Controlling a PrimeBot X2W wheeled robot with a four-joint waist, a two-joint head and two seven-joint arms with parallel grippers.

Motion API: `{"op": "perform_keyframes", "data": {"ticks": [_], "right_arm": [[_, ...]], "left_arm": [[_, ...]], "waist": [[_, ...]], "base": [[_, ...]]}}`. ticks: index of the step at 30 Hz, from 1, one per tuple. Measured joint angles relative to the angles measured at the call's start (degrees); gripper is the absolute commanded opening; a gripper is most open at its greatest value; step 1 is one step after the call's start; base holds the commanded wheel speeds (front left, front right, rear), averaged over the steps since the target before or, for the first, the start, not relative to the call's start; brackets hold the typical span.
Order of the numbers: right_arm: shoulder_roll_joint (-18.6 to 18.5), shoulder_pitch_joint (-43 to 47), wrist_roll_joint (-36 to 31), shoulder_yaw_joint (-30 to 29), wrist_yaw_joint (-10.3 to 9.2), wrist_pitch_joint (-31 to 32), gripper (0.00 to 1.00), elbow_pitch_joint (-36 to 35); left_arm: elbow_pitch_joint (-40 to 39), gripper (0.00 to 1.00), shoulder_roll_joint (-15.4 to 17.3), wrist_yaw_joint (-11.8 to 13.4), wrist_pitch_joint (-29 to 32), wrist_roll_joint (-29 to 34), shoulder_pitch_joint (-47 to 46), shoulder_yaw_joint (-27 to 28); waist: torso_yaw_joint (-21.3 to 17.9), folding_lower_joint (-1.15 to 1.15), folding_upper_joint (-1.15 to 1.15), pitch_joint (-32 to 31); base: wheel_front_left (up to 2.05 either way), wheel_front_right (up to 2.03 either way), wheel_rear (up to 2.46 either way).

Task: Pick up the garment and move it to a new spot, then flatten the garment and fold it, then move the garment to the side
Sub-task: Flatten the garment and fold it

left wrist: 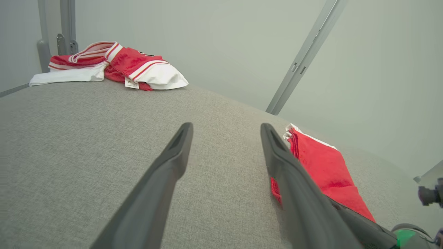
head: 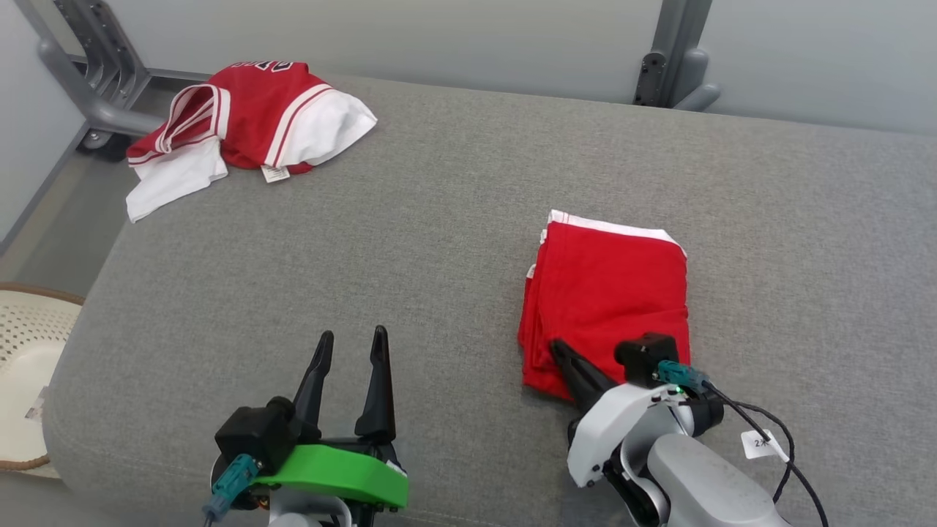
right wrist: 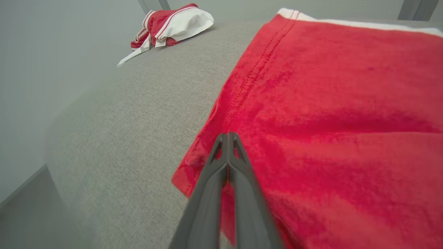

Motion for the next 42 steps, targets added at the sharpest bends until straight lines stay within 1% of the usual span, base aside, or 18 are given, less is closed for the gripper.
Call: {"op": "perform_keyframes", "data": {"ticks": [4, 9, 13, 15, 18, 20, 23, 24, 25, 26, 27, 31, 38, 42], "right_arm": [[0.1, -0.7, 2.3, 4.0, 0.0, 0.0, 0.0, 0.9], [0.1, -2.3, 4.5, 8.7, 0.0, 0.0, 0.0, 3.7], [0.1, -4.1, 5.1, 10.9, 0.0, 0.0, 0.0, 3.8], [0.0, -4.6, 3.8, 10.7, 0.0, 0.0, 0.0, 2.4], [0.1, -4.7, 0.9, 8.6, 0.0, 0.0, 0.0, -1.0], [0.1, -4.5, -1.1, 5.9, 0.0, 0.0, 0.0, -4.1], [0.1, -3.0, -4.6, 0.4, 0.0, 0.0, 0.0, -8.9], [0.1, -2.3, -5.6, -1.5, 0.0, 0.0, 0.2, -10.5], [0.1, -1.4, -6.4, -3.5, 0.0, 0.0, 0.42, -12.0], [0.1, -0.5, -7.5, -5.4, 0.0, 0.0, 0.82, -13.3], [0.0, 0.3, -8.6, -6.8, 0.0, 0.0, 1.0, -14.5], [0.0, 3.4, -9.8, -12.2, 0.0, 0.0, 1.0, -17.8], [0.0, 8.2, -15.6, -21.0, 0.0, 0.0, 1.0, -22.4], [0.0, 11.5, -18.8, -25.7, 0.0, 0.0, 1.0, -25.6]], "left_arm": [[-0.1, 1.0, 0.0, 0.0, 0.0, 0.0, 0.0, 0.3], [-0.2, 1.0, 0.0, 0.0, 0.0, 0.0, 0.0, 0.4], [-0.2, 1.0, 0.0, 0.0, 0.0, 0.0, 0.0, 0.7], [-0.4, 1.0, 0.0, 0.1, 0.0, 0.0, 0.0, 1.2], [-0.7, 1.0, 0.0, 0.1, 0.0, 0.0, 0.2, 1.7], [-0.9, 1.0, 0.0, 0.1, 0.0, 0.0, 0.3, 2.1], [-1.1, 1.0, 0.0, 0.1, 0.0, 0.1, 0.8, 2.5], [-1.1, 1.0, 0.0, 0.1, 0.0, 0.2, 0.9, 2.5], [-1.1, 1.0, 0.0, 0.1, 0.0, 0.2, 1.0, 2.6], [-1.1, 1.0, 0.0, 0.1, 0.0, 0.3, 1.0, 2.7], [-1.1, 1.0, 0.0, 0.1, 0.0, 0.4, 1.0, 2.7], [-0.8, 1.0, 0.2, 0.1, 0.0, 0.8, 1.1, 3.0], [-0.2, 1.0, 0.9, 0.2, 0.0, 2.2, 1.2, 4.8], [0.1, 1.0, 1.6, 0.7, 0.0, 4.1, 2.4, 6.0]], "waist": [[1.6, 0.0, 0.0, 0.3], [2.8, 0.0, 0.0, 0.7], [3.1, 0.0, 0.0, 0.9], [2.7, 0.0, 0.0, 0.8], [1.8, 0.0, 0.0, 0.6], [1.0, 0.0, 0.0, 0.3], [-0.5, 0.0, 0.0, 0.0], [-1.0, 0.0, 0.0, -0.1], [-1.5, 0.01, 0.0, -0.3], [-2.1, 0.0, 0.0, -0.4], [-2.7, 0.0, 0.0, -0.5], [-5.1, 0.0, 0.0, -1.1], [-9.1, 0.0, 0.0, -2.4], [-11.2, 0.0, 0.0, -3.3]], "base": [[0.0, 0.0, 0.0], [0.0, 0.0, 0.0], [0.0, 0.0, 0.0], [0.0, 0.0, 0.0], [0.0, 0.0, 0.0], [0.0, 0.0, 0.0], [0.0, 0.0, 0.0], [0.0, 0.0, 0.0], [0.0, 0.0, 0.0], [0.0, 0.0, 0.0], [0.0, 0.0, 0.0], [0.0, 0.0, 0.0], [0.0, 0.0, 0.0], [0.0, 0.0, 0.0]]}}
